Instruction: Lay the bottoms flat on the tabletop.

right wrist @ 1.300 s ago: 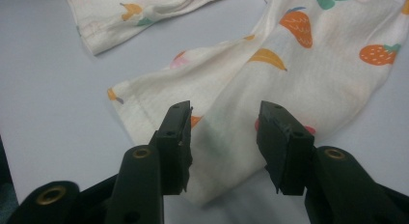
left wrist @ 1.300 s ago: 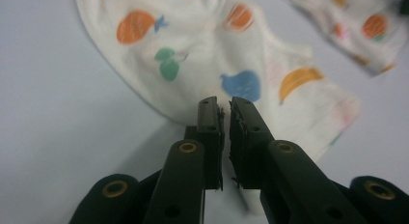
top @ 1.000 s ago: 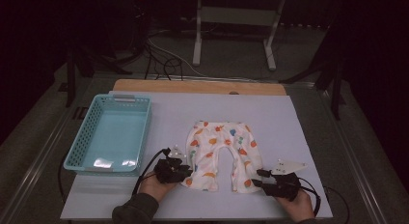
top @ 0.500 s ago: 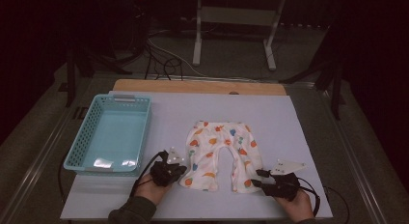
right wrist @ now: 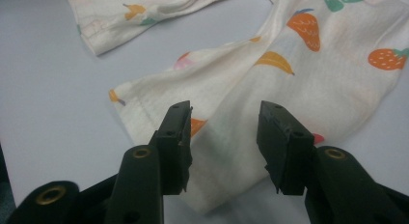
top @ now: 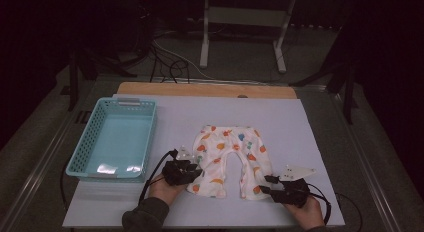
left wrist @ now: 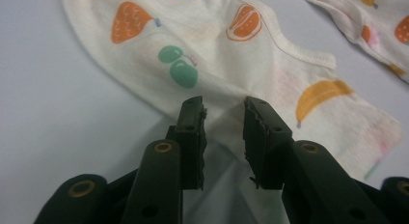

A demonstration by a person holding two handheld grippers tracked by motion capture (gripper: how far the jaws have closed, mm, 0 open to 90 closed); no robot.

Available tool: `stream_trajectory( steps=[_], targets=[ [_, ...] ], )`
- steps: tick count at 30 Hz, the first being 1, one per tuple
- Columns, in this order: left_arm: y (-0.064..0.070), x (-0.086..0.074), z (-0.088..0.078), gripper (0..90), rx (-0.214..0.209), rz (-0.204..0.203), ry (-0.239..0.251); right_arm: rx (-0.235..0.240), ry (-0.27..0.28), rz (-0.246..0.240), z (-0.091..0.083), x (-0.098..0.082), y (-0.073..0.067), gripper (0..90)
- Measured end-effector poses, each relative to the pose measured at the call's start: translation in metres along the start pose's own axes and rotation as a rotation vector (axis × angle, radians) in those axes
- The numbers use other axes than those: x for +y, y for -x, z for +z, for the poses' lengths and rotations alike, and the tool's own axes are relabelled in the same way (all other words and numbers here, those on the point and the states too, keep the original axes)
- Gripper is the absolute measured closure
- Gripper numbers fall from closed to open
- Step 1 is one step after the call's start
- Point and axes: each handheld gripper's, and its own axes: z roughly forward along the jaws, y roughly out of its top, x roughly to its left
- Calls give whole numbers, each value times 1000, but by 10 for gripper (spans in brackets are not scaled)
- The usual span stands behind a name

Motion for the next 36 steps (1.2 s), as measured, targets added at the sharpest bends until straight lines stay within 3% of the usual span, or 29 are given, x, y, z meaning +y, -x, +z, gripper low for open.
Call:
stream_trajectory(
  steps=[3,5,8,15,23,26,27,34,36],
  targets=[
    [4,1,7,706,35,31,-11,1,2,2,-1,0,0,554],
    [6,1,8,769,69,55,-11,-9,6,-1,-2,0,0,554],
    [9,0,8,900,87,91,-17,-9,8,2,-2,0,0,554],
    [8,0,-3,900,130,134,-69,-6,5,0,-2,1,0,554],
    [-7,-2,-24,900,185,97,-49,-2,3,0,-1,1,-1,551],
    [-8,-1,-27,882,166,74,-29,-2,5,-4,-1,2,-1,551],
    [-8,-1,-27,829,137,62,-22,1,4,-10,-1,2,-1,551],
    [4,-10,-24,730,34,86,-25,-3,-3,-7,-1,0,-3,551],
    [7,-14,-20,705,26,92,-46,3,-1,-3,-2,-1,-3,551]
  ],
)
